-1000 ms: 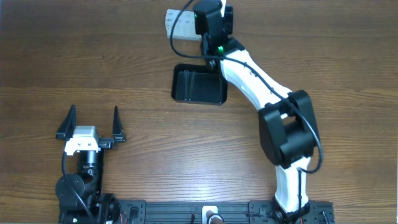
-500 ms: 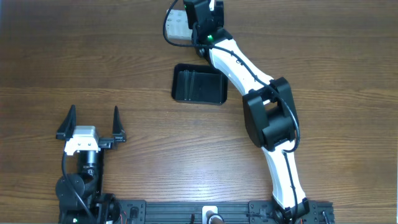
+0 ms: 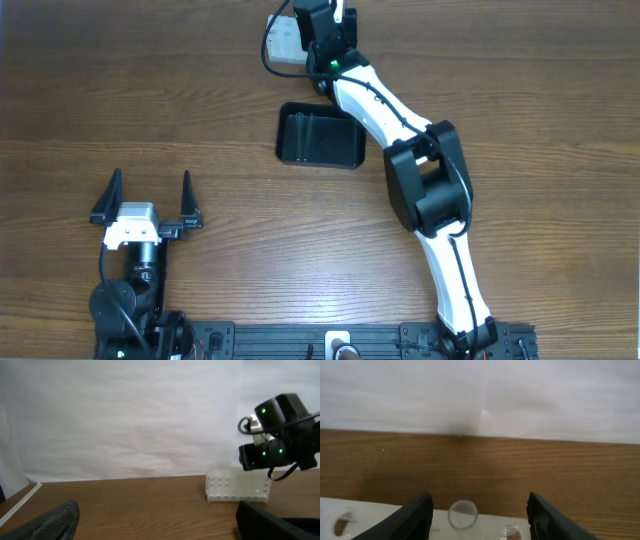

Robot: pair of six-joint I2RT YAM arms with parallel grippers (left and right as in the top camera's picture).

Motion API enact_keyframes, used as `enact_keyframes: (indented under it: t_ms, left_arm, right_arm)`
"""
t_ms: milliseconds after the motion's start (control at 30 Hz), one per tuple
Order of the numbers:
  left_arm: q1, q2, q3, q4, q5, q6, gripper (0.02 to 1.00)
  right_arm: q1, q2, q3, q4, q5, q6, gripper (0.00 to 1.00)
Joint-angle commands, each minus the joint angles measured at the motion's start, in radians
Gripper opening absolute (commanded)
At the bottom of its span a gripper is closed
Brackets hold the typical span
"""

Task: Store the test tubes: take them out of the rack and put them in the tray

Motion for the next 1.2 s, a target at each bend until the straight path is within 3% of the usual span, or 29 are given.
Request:
enact_keyframes:
  t_ms: [33,500,1200]
  left_arm:
    - [0.005,-0.007,-0.003,0.004,0.011,0.014,1.000]
    - [0.005,-0.007,-0.003,0.004,0.011,0.014,1.000]
    - [0.005,-0.007,-0.003,0.004,0.011,0.014,1.000]
  right_arm:
    - [-0.009,0.028,0.021,0.018,0.016,0.025,0.606]
    - [-0.021,0.043,0.021,0.069,0.016,0.024,0.595]
    - [-0.021,0.060,0.021,0.072,0.012,0.024,0.369]
